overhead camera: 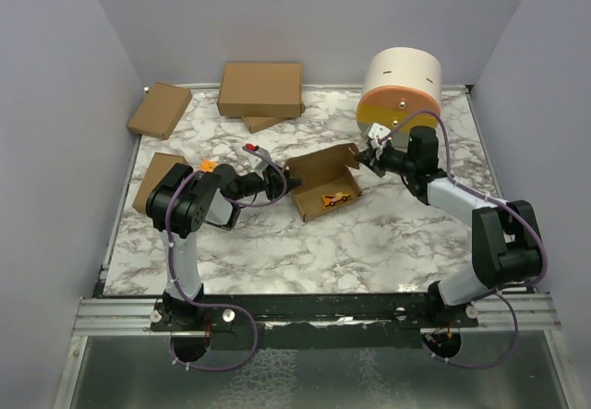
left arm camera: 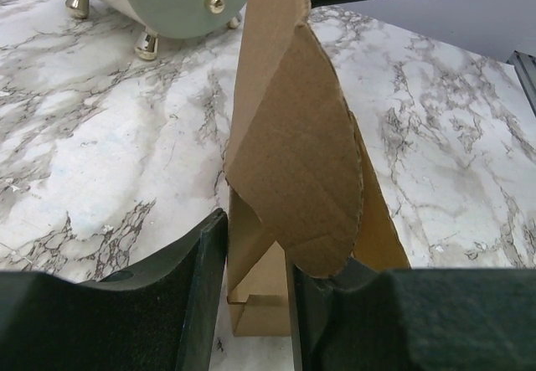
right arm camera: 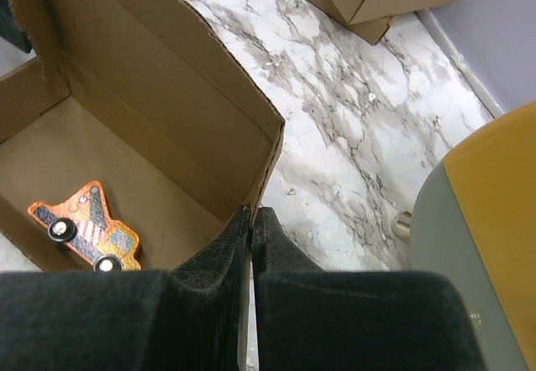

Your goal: Fold the paper box

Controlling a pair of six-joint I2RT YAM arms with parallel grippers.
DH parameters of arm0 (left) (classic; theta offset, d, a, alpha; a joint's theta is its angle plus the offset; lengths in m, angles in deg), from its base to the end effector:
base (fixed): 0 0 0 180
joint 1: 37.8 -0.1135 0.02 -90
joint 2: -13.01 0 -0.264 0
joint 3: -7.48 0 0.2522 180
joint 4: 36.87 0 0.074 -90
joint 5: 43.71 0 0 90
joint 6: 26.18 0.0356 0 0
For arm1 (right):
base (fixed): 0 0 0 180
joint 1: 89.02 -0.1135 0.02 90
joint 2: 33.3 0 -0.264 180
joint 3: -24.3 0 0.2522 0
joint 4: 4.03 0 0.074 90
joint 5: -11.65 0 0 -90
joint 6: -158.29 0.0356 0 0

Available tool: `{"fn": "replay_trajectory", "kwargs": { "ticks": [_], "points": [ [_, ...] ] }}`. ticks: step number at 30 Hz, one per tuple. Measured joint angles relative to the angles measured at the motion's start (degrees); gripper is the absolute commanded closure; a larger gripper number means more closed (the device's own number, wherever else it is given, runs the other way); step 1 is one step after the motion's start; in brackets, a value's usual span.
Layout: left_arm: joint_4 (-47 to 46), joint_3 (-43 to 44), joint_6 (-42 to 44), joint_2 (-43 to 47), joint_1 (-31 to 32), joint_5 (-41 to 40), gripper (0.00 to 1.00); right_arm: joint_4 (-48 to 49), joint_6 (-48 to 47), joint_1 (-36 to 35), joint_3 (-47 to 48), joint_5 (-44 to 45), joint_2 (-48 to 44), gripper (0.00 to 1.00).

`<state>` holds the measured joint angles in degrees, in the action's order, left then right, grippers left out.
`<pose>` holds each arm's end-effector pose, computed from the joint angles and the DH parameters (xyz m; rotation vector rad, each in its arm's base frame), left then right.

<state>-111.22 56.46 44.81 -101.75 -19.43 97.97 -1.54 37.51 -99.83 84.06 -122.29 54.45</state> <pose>0.3035 -0.1302 0.1375 0.7725 1.3910 -1.1524 0.3119 0.0847 0.2160 -1.1045 1.5730 0.5363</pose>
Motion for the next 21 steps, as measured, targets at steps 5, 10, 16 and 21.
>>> {"fn": "replay_trajectory", "kwargs": {
  "ticks": [5, 10, 16, 21],
  "points": [
    [0.0, -0.17, -0.02, 0.0, 0.09, 0.17, 0.65, 2.97, 4.26, -1.9, -1.79, 5.84, -1.03, 0.99],
    [0.0, -1.51, -0.04, 0.68, 0.46, 0.17, 0.64, 6.38, 8.68, -4.11, -4.13, 11.65, -2.38, 0.99],
    [-0.02, -4.0, 0.0, 2.45, 0.79, 0.2, 0.64, 10.64, 12.74, -7.04, -7.04, 18.82, -3.43, 0.99],
    [-0.02, -5.03, 0.0, 3.15, 1.29, 0.17, 0.64, 12.57, 15.28, -9.18, -7.82, 24.83, -3.43, 0.99]
  ]
}}
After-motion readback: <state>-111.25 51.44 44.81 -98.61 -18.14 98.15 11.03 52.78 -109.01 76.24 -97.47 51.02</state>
